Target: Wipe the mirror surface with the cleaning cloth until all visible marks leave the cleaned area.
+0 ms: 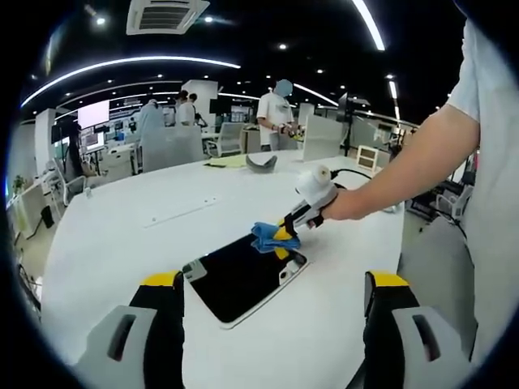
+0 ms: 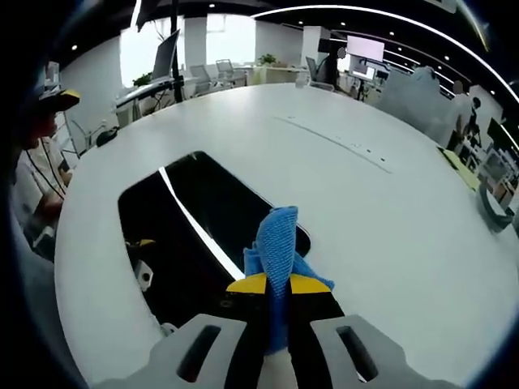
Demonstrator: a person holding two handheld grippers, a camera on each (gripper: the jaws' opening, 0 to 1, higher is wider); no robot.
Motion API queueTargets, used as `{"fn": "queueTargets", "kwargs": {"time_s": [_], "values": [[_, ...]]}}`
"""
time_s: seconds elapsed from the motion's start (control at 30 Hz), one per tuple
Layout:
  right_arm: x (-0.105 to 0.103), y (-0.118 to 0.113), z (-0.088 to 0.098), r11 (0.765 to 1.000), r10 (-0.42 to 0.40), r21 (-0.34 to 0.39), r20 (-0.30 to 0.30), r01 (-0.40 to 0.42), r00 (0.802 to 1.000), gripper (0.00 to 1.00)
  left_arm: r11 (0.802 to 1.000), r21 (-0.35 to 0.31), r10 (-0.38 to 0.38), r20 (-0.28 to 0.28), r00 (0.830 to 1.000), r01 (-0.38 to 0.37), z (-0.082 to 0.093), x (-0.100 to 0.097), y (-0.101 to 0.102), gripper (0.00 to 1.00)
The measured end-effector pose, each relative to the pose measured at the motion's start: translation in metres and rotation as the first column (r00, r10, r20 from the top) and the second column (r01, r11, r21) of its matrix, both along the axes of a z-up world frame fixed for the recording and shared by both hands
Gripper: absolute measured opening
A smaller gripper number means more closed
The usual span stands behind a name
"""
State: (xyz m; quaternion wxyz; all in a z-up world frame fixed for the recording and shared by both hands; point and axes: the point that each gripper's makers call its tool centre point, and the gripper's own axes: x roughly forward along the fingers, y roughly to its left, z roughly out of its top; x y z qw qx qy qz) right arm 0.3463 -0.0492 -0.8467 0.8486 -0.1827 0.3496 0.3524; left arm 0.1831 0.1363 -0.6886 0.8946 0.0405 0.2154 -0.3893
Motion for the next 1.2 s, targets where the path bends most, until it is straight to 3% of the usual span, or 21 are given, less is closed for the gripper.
{"fn": "queueTargets", "kwargs": {"time_s": [0.57, 1.2], "values": [[-0.005, 0.004, 0.000, 0.999, -0.032, 0.006, 0.000, 0.032, 0.999, 0.02, 1.000, -0.009, -0.002, 0.005, 1.000, 0.002, -0.001, 0.005, 0.004, 0.92], [-0.009, 0.026, 0.000, 1.000, 0.012, 0.011, 0.004, -0.012, 1.000, 0.02, 1.000, -0.012, -0.006, 0.001, 1.000, 0.006, -0.002, 0.007, 0.006, 0.92]]}}
